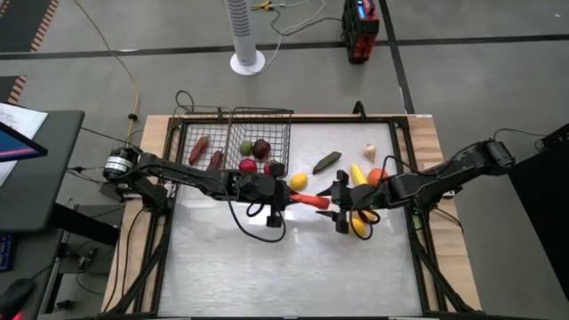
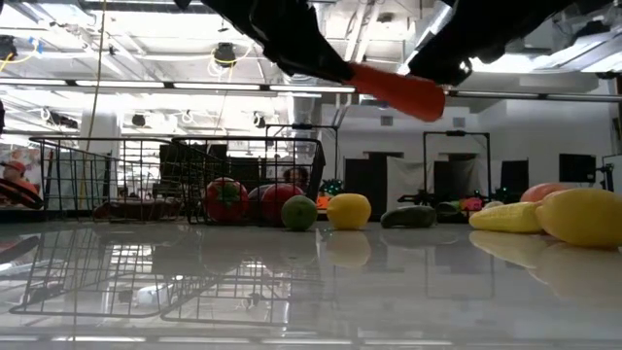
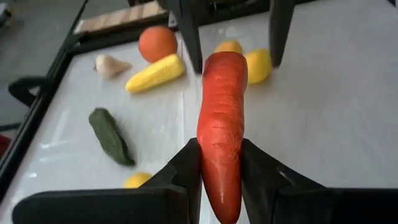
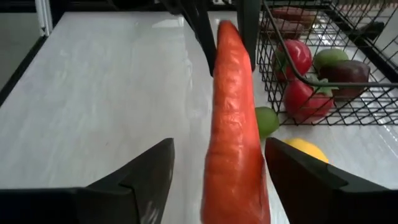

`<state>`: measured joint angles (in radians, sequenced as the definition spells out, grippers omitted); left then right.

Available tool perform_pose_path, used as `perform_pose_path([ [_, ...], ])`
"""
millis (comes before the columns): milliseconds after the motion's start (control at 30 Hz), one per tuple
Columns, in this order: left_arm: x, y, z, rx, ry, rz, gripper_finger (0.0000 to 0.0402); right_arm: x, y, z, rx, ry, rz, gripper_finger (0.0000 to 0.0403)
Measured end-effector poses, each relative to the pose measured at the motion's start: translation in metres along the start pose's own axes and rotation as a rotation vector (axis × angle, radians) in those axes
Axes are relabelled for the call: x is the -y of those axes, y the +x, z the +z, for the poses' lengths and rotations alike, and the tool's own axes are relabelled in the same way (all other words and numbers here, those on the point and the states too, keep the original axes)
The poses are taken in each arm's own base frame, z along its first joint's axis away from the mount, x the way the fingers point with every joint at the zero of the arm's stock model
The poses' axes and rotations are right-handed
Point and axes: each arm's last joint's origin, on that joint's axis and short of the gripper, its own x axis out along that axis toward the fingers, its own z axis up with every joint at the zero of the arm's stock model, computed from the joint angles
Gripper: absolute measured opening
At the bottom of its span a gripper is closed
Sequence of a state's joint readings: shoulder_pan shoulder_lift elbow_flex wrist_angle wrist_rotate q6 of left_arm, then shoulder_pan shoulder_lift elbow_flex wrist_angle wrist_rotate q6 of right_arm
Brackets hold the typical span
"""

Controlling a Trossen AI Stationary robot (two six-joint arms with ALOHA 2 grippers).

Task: Sort produce into baskets
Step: Put the orange carrot into the left wire basket

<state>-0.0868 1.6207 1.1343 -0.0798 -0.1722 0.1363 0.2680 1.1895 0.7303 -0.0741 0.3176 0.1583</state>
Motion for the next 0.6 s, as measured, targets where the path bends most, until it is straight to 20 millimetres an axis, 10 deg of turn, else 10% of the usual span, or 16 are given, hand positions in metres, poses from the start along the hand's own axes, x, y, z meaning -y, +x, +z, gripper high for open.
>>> perform_pose_path([
  [267, -0.021, -0.023, -0.001, -0.069, -0.109, 0.091, 0.0070, 0.012, -0.027, 0.009, 0.058, 0.014, -0.082, 0.0291],
  [600, -0.050, -0.098, -0.011, -0.103, -0.211, 0.478, 0.0071, 0.019, -0.044, -0.003, -0.046, 0.073, -0.169, 0.0291],
])
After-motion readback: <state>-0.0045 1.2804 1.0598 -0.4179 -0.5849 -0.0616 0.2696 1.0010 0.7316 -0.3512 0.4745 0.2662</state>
